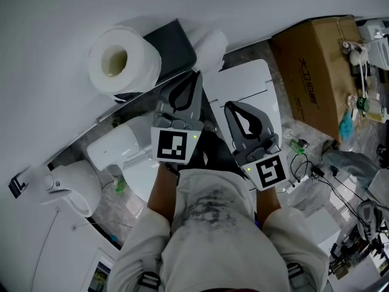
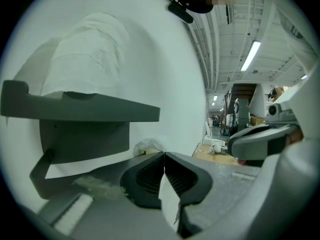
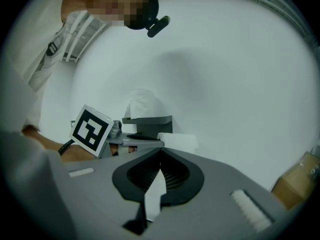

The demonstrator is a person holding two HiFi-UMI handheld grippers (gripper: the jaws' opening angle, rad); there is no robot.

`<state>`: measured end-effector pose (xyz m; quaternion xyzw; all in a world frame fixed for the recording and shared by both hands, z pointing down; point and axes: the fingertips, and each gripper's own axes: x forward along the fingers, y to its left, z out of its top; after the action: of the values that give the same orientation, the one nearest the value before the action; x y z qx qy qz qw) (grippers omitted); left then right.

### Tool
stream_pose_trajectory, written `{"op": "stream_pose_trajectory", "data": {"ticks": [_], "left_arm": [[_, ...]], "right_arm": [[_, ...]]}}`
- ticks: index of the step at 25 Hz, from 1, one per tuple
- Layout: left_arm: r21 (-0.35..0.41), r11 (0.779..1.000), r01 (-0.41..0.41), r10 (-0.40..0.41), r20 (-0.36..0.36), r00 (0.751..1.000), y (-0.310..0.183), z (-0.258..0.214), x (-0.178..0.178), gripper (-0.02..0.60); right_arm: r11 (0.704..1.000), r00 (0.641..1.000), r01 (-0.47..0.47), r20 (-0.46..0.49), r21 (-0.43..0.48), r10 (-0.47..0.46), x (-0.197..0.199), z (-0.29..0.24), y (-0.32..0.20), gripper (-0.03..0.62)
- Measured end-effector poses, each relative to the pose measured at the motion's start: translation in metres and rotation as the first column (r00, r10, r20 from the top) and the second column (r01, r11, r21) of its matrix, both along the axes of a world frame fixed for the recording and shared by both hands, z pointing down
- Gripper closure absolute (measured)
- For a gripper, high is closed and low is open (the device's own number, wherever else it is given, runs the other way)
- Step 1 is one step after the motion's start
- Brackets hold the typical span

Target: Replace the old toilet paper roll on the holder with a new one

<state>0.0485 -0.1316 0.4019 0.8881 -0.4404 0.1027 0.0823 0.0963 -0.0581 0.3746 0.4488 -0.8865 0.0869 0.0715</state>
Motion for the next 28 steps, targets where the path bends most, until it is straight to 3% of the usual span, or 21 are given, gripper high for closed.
{"op": "stream_pose_trajectory", "data": {"ticks": [14,28], "left_arm": [[0.01,0.998,-0.056,0.056,-0.011,0.998,-0.007,-0.004,0.019,0.574],[0.026,0.992,-0.125,0.126,-0.038,0.991,0.021,-0.011,0.025,0.574]], "right_arm": [[0.999,0.999,-0.038,-0.006,0.019,0.038,0.009,-0.011,-0.007,0.592],[0.993,1.0,-0.025,-0.006,0.112,0.025,-0.003,-0.05,-0.005,0.592]]}}
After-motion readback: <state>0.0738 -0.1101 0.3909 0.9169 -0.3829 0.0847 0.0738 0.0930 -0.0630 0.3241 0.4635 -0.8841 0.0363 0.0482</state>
